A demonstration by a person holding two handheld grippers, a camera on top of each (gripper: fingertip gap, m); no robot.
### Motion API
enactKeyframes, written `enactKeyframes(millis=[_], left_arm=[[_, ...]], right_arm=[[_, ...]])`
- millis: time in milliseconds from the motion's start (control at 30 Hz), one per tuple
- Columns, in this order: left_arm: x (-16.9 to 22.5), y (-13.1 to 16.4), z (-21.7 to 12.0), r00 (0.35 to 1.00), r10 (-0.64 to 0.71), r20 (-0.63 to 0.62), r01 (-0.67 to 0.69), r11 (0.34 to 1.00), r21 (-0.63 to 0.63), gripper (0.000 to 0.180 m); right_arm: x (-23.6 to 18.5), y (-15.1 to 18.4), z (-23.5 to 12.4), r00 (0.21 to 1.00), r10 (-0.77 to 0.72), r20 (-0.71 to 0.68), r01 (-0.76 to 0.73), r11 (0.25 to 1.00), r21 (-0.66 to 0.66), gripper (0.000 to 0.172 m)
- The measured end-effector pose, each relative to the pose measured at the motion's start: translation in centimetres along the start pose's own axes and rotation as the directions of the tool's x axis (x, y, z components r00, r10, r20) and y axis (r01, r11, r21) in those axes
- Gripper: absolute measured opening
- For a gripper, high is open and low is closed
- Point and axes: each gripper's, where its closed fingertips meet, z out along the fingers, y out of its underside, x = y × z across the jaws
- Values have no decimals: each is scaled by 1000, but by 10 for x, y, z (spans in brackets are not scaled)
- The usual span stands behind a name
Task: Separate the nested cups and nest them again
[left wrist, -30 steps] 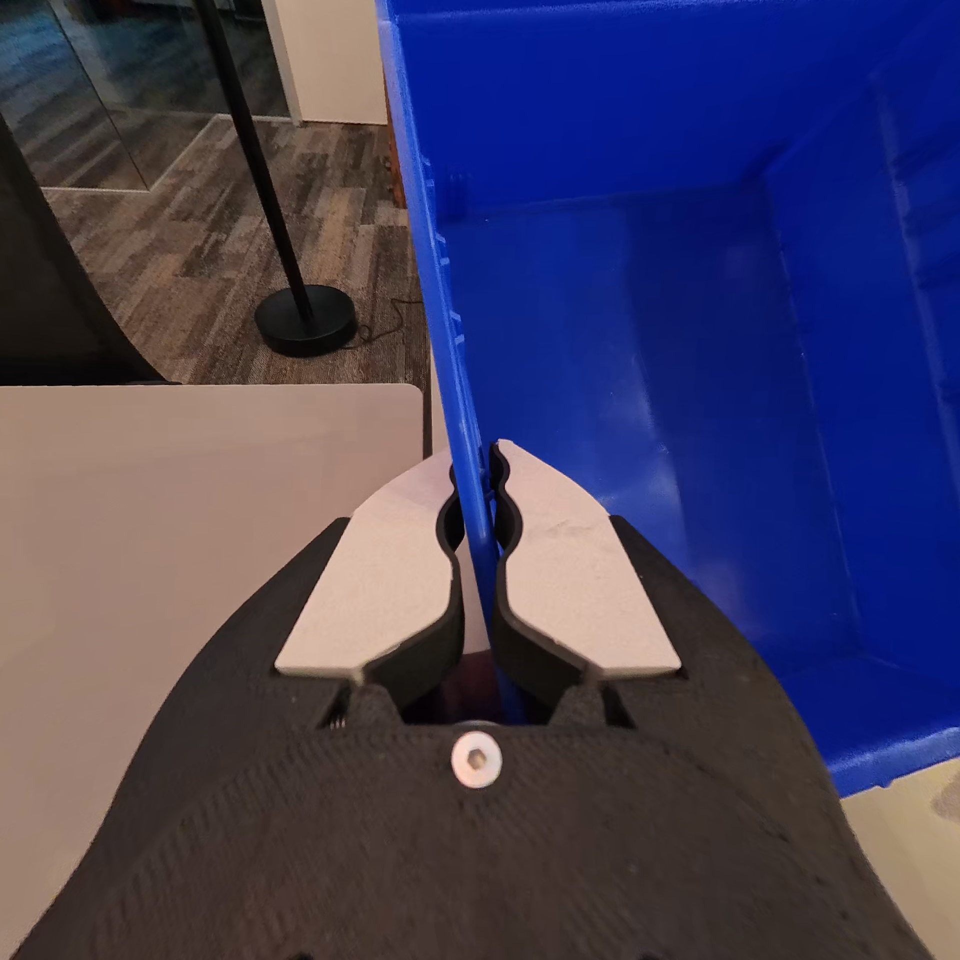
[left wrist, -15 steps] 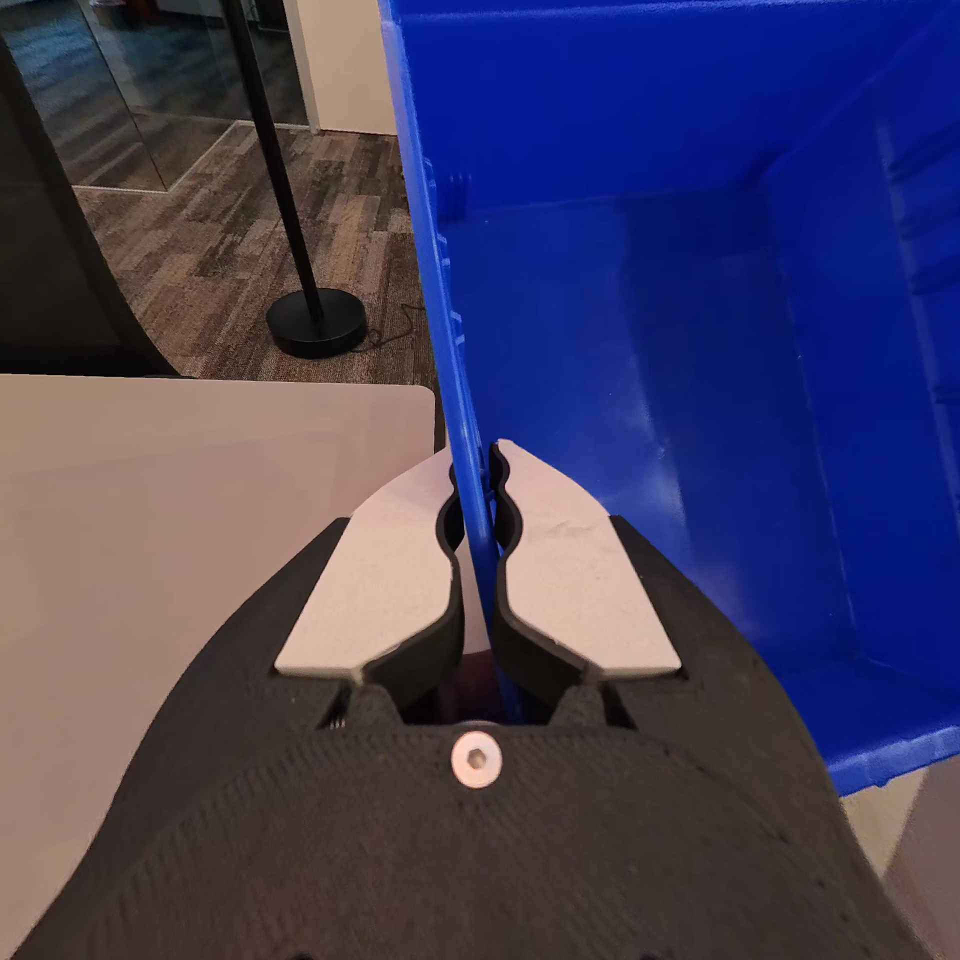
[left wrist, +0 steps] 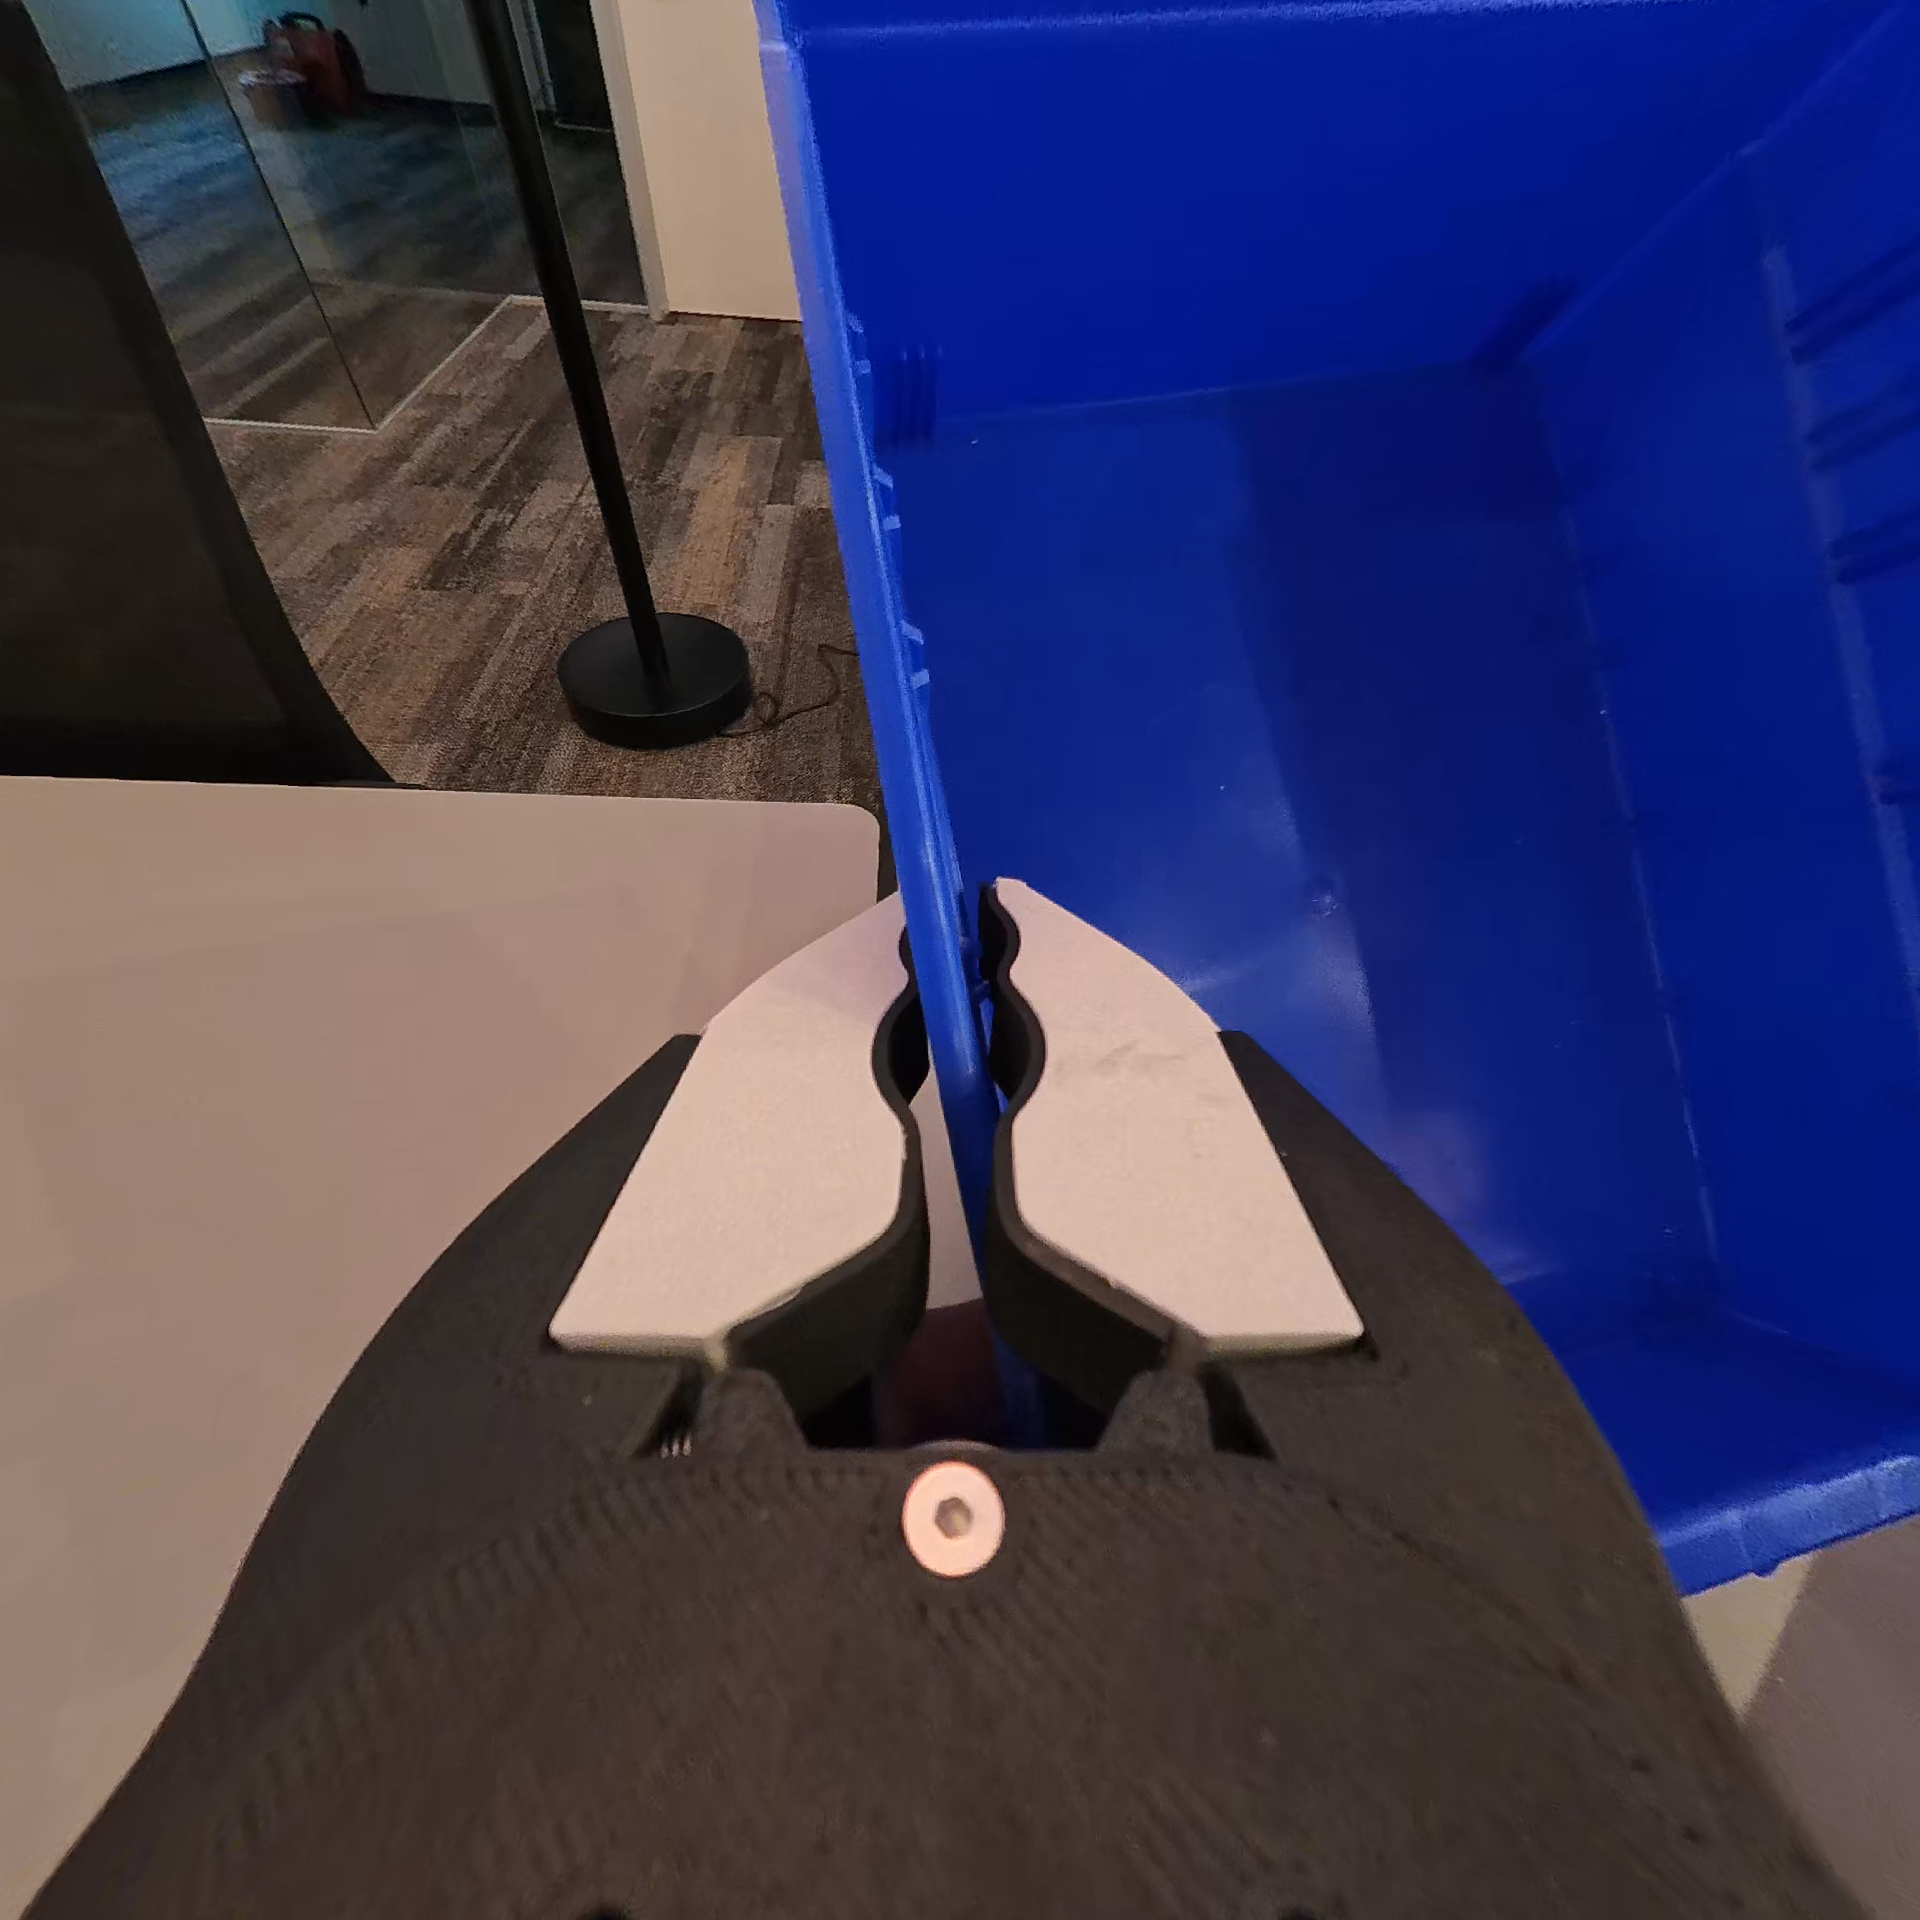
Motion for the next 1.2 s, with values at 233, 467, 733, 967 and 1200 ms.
enactKeyframes(millis=[233, 467, 733, 967, 1200], left_arm=[[-1, -7, -7, 1000, 9, 25, -9, 1000, 15, 6], [-1, -13, -13, 1000, 1, 26, -2, 999, 40, 6], [-2, -11, -11, 999, 15, 44, -16, 1000, 22, 6], [-14, -16, -26, 995, 9, 96, -13, 999, 45, 6], [-48, -23, -66, 968, -17, 249, -6, 996, 90, 6]], right_arm=[[-3, 9, 27, 994, -108, -1, 108, 994, -34, 31], [14, 13, 43, 985, -167, -44, 164, 984, -66, 0], [29, 5, 50, 982, -170, -79, 166, 985, -51, 0], [71, -20, 70, 974, -192, -124, 186, 981, -55, 0], [129, -53, 97, 977, -157, -143, 149, 987, -67, 0]])
